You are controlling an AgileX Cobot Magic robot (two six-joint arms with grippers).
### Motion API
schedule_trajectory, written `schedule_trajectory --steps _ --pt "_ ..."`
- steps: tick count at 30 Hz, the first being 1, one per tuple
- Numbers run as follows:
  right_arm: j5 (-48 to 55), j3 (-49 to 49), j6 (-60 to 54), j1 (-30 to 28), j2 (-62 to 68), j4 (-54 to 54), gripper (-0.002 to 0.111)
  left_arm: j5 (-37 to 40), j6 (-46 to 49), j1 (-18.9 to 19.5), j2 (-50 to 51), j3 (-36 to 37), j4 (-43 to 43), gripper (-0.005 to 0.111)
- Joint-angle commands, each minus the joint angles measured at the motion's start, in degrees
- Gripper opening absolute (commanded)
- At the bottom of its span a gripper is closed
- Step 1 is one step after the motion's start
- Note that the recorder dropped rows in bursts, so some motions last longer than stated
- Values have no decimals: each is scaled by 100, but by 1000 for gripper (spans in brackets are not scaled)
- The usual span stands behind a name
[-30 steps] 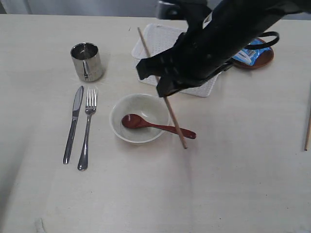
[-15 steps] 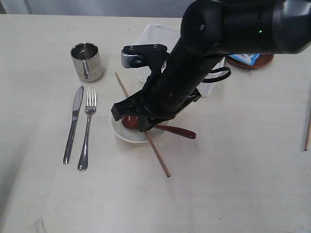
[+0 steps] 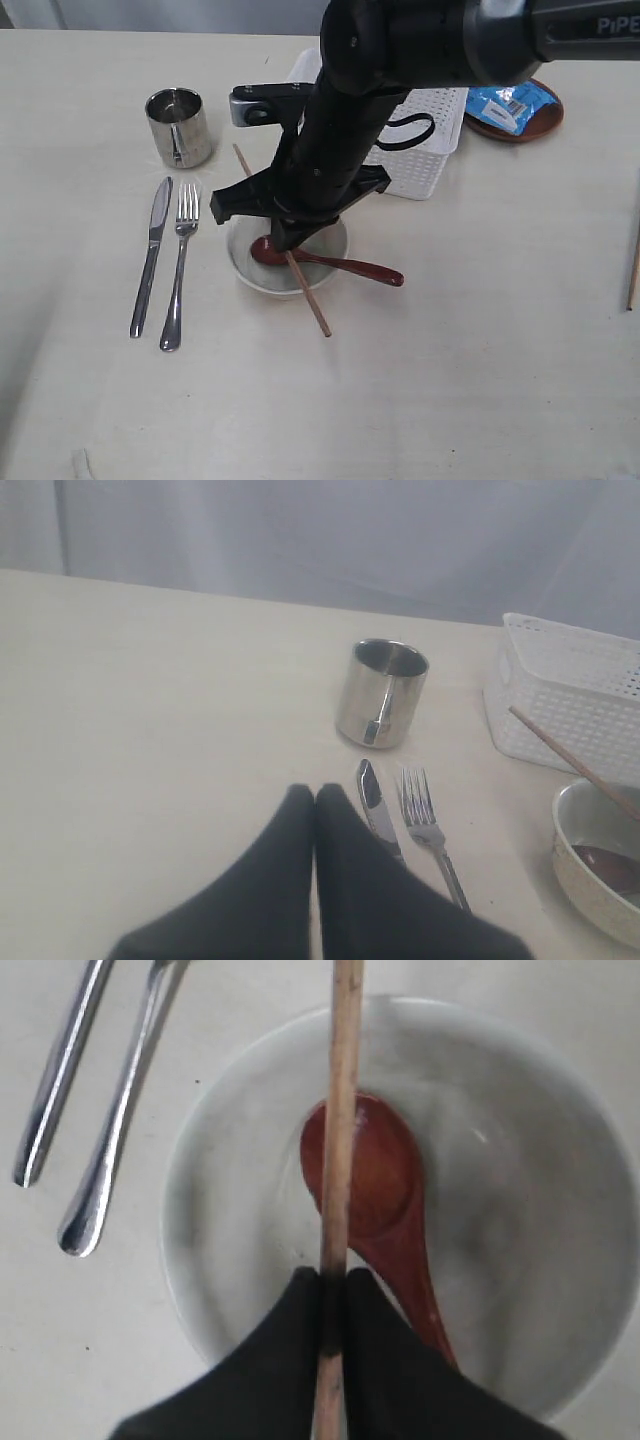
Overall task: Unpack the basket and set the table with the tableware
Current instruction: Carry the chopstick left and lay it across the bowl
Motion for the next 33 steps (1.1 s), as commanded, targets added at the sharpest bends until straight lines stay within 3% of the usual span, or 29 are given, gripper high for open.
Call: schedule_trajectory --steps 1,7,12,16,19,22,28,30,33 --pt "248 -36 173 -14 1 -306 -1 -63 3 6 -21 16 -21 0" --pt "301 -36 157 -14 1 -160 0 -63 3 6 -21 16 -21 0" --pt "260 -36 172 -14 1 -137 28 -63 3 6 -21 16 -21 0" --pt "356 -112 172 -14 -61 -173 29 -63 3 6 -21 16 -21 0" --pt "1274 -565 131 -207 -371 -285 29 -63 3 6 -21 16 -21 0" --pt "1520 -679 118 -407 -785 -527 29 -63 3 6 -21 16 -21 0" --pt "1828 -220 535 -1520 -1873 -2402 26 -63 3 6 -21 16 -21 0" --pt "1390 581 1013 -2535 -1968 -2929 24 -63 3 6 -21 16 -21 0" --pt "585 1348 1336 -3617 -1933 -2954 25 -63 3 6 -21 16 -21 0"
